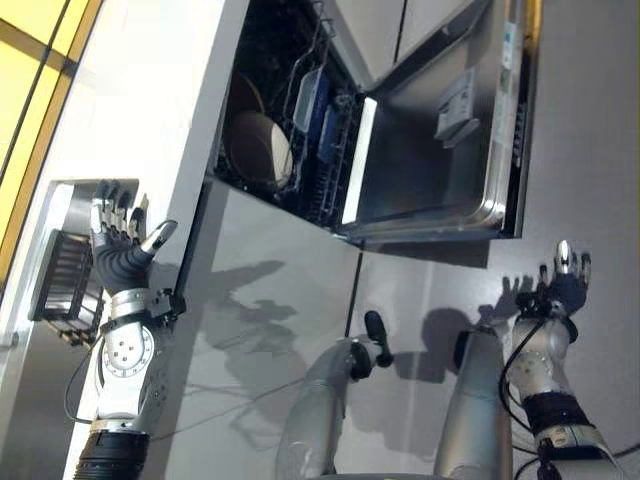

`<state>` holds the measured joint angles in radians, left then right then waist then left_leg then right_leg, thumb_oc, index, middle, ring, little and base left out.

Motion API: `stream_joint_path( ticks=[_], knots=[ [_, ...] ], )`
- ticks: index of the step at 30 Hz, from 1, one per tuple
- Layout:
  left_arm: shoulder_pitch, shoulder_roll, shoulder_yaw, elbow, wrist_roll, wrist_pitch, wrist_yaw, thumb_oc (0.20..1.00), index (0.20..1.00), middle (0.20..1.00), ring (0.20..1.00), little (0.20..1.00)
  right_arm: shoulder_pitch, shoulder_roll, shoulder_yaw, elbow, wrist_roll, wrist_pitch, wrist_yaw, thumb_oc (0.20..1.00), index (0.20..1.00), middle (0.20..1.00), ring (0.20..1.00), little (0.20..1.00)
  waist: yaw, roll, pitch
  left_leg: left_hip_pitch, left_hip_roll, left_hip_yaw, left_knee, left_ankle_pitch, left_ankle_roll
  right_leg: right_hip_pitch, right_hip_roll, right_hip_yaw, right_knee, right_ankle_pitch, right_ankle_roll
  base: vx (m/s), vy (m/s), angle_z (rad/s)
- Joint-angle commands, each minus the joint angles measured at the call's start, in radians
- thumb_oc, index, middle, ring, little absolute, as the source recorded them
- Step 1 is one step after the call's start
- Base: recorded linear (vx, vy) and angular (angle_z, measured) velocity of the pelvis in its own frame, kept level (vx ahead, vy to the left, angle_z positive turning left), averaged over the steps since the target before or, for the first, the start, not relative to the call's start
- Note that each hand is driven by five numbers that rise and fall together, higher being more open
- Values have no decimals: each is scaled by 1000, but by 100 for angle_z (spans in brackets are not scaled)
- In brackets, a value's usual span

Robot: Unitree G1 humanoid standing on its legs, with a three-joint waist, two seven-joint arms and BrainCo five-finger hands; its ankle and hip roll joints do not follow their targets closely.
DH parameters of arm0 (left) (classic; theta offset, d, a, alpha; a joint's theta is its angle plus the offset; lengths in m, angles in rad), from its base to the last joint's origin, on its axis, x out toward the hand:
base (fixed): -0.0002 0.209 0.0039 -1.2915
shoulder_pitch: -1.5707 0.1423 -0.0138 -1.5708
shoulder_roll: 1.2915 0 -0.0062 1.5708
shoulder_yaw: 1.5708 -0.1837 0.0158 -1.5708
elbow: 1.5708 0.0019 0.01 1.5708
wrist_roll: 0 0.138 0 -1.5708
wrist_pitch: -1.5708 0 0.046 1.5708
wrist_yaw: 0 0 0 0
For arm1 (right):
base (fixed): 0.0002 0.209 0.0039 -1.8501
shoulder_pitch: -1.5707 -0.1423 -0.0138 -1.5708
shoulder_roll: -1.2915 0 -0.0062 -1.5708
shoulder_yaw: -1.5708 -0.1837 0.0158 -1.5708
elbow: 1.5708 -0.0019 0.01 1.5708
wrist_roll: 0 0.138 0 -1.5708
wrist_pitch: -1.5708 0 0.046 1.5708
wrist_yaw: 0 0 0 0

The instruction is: Pick up plates and place into dishwasher.

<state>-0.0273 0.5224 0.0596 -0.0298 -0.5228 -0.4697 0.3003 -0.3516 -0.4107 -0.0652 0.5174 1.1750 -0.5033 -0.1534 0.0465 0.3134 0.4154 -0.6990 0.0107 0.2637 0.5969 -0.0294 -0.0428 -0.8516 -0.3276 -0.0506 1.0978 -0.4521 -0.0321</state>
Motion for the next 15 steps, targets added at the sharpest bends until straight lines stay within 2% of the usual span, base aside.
stream_joint_path(
  ticks=[1,7,12,15],
  knots=[
    [21,-28,-64,1,7,-4,-64,1000,1000,1000,1000,1000,-139,-65,-15,10,83,38,203,1000,1000,1000,1000,1000,5,100,105,-59,-50,39,84,-81,68,-11,10,-9,25,19,-20,14,-48,31],
    [9,-4,-72,-32,3,-12,-102,1000,1000,1000,1000,1000,-246,-126,-8,20,69,134,256,1000,1000,1000,1000,1000,30,120,105,-105,-89,32,110,-101,94,-91,-7,-6,91,13,-13,20,-35,29],
    [-22,18,-73,-50,-13,-9,-103,1000,1000,1000,1000,1000,-267,-113,52,-41,-49,243,253,1000,1000,1000,1000,1000,48,117,105,-85,-120,10,73,-96,100,-87,-15,-16,75,31,-7,3,-2,2],
    [-26,21,-66,-63,-22,-2,-112,1000,1000,1000,1000,1000,-250,-98,82,-105,-49,281,280,1000,1000,1000,1000,1000,59,110,105,-47,-133,-4,40,-91,102,-49,-26,-37,45,46,-4,20,11,9]
  ],
)
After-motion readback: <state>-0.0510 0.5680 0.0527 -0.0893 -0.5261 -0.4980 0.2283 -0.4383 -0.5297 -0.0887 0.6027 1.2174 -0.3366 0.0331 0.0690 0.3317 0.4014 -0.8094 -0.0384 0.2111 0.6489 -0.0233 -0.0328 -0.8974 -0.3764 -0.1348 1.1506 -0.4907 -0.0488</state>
